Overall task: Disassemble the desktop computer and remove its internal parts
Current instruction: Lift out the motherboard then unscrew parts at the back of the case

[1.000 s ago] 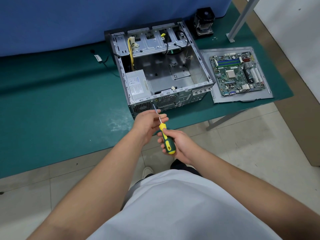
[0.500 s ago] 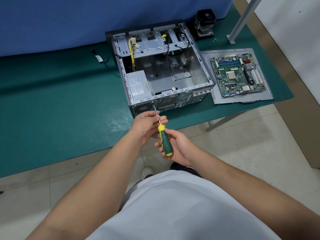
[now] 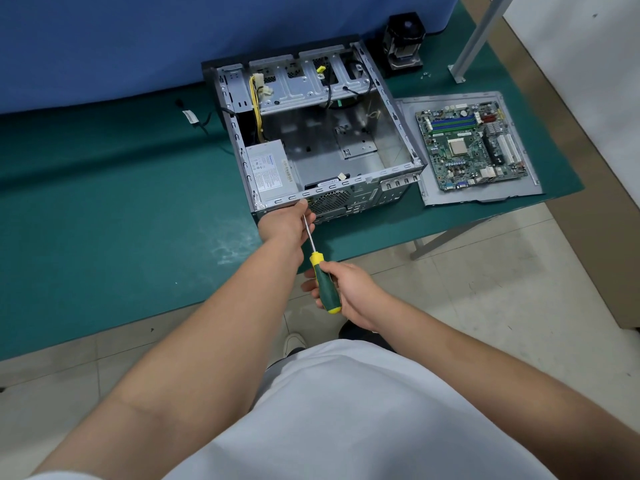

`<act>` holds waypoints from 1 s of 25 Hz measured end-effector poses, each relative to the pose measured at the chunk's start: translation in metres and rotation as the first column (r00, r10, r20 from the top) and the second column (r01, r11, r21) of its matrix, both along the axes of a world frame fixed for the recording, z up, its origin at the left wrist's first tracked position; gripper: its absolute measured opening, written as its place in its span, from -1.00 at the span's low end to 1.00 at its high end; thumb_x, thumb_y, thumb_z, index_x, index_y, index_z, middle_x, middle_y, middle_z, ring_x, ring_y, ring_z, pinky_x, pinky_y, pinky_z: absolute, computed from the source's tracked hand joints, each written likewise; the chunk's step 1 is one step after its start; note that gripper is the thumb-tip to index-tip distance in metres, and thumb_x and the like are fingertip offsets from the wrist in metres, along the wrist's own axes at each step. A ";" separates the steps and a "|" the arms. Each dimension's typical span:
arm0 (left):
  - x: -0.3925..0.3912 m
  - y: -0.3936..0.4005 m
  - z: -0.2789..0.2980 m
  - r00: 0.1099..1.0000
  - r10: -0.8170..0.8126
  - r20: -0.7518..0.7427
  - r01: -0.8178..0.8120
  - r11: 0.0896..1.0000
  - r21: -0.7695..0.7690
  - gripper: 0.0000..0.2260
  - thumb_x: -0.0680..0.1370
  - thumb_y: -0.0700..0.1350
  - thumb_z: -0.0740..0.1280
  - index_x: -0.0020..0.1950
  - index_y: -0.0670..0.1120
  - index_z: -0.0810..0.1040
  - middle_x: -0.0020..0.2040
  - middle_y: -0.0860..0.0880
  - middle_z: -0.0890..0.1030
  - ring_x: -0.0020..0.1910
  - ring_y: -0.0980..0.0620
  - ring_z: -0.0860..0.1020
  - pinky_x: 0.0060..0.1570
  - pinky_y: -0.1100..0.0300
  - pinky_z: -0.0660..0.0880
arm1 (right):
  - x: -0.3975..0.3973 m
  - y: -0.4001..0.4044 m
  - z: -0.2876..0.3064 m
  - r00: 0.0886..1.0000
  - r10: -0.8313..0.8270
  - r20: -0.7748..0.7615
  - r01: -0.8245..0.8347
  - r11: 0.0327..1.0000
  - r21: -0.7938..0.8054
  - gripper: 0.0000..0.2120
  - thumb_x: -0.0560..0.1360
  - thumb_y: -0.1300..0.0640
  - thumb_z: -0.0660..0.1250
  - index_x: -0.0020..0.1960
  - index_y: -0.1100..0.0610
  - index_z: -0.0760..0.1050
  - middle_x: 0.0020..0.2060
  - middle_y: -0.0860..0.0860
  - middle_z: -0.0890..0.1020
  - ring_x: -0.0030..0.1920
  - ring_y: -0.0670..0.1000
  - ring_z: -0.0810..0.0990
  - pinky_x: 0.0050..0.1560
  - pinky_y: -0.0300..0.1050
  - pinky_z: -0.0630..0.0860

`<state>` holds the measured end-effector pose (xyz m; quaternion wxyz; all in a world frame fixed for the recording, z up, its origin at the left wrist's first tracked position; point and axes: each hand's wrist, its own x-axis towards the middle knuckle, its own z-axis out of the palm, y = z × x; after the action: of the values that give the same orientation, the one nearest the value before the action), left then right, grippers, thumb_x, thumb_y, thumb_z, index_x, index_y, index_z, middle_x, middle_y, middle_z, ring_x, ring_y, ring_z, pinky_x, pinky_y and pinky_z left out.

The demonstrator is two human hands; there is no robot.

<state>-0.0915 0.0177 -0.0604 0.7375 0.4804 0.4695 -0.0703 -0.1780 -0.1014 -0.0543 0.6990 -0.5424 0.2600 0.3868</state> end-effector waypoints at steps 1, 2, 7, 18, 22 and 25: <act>0.000 0.000 -0.001 1.000 0.022 -0.001 -0.022 1.000 0.017 -0.92 0.57 -0.21 0.49 -0.06 -0.21 0.65 -0.13 -0.14 0.72 -0.20 -0.03 0.71 -0.11 0.11 0.70 | 0.000 -0.001 0.000 1.000 0.000 0.014 0.000 1.000 -0.009 -0.79 0.69 0.11 0.23 0.10 0.27 0.51 -0.19 0.17 0.64 -0.30 0.01 0.56 -0.29 -0.13 0.54; 0.000 0.000 -0.002 0.999 0.037 -0.002 -0.037 0.999 0.028 -0.92 0.56 -0.22 0.49 -0.05 -0.23 0.66 -0.14 -0.15 0.73 -0.22 -0.03 0.71 -0.13 0.11 0.70 | 0.000 -0.002 0.000 1.000 0.001 0.025 -0.001 1.000 -0.017 -0.82 0.68 0.12 0.26 0.11 0.25 0.48 -0.19 0.15 0.62 -0.30 0.01 0.56 -0.29 -0.13 0.55; -0.001 0.001 -0.003 0.999 0.042 0.008 -0.042 0.999 0.030 -0.90 0.59 -0.24 0.45 -0.11 -0.23 0.65 -0.15 -0.16 0.72 -0.23 -0.02 0.71 -0.14 0.14 0.70 | 0.000 -0.005 -0.003 0.997 0.006 0.071 -0.002 0.998 -0.061 -0.81 0.63 0.14 0.37 0.08 0.17 0.37 -0.18 0.11 0.58 -0.32 -0.03 0.59 -0.34 -0.15 0.57; -0.016 0.008 0.018 0.973 -0.079 0.215 0.085 0.996 -0.019 -0.94 0.62 -0.27 0.37 -0.04 -0.17 0.60 -0.21 -0.08 0.73 -0.19 -0.01 0.71 -0.09 0.15 0.67 | 0.005 -0.012 -0.014 0.982 0.107 0.155 -0.058 0.955 -0.292 -0.85 0.52 0.30 0.32 -0.11 0.11 0.39 -0.32 0.05 0.49 -0.43 -0.05 0.47 -0.42 -0.18 0.49; -0.021 0.027 0.037 0.907 -0.272 0.322 0.179 0.940 0.289 -0.91 0.58 -0.27 0.39 -0.11 -0.12 0.62 -0.19 -0.12 0.72 -0.18 0.00 0.69 -0.09 0.15 0.65 | 0.018 0.000 -0.002 0.969 -0.067 0.237 0.118 0.971 -0.209 -0.80 0.58 0.14 0.43 -0.12 0.08 0.42 -0.38 0.00 0.46 -0.47 -0.07 0.43 -0.45 -0.18 0.45; -0.028 0.033 0.043 0.808 -0.491 0.326 0.271 0.800 0.535 -0.96 0.54 -0.19 0.46 -0.10 -0.09 0.64 -0.17 -0.12 0.72 -0.18 -0.02 0.67 -0.09 0.10 0.61 | 0.047 0.004 0.023 0.916 -0.193 0.353 0.241 0.965 -0.098 -0.82 0.58 0.01 0.43 -0.09 0.07 0.51 -0.35 0.00 0.53 -0.48 -0.05 0.43 -0.48 -0.16 0.43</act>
<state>-0.1199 0.0505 -0.0174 0.6579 0.7315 0.1791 0.0054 -0.1307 -0.0974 -0.0316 0.7323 -0.6163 0.2205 0.1879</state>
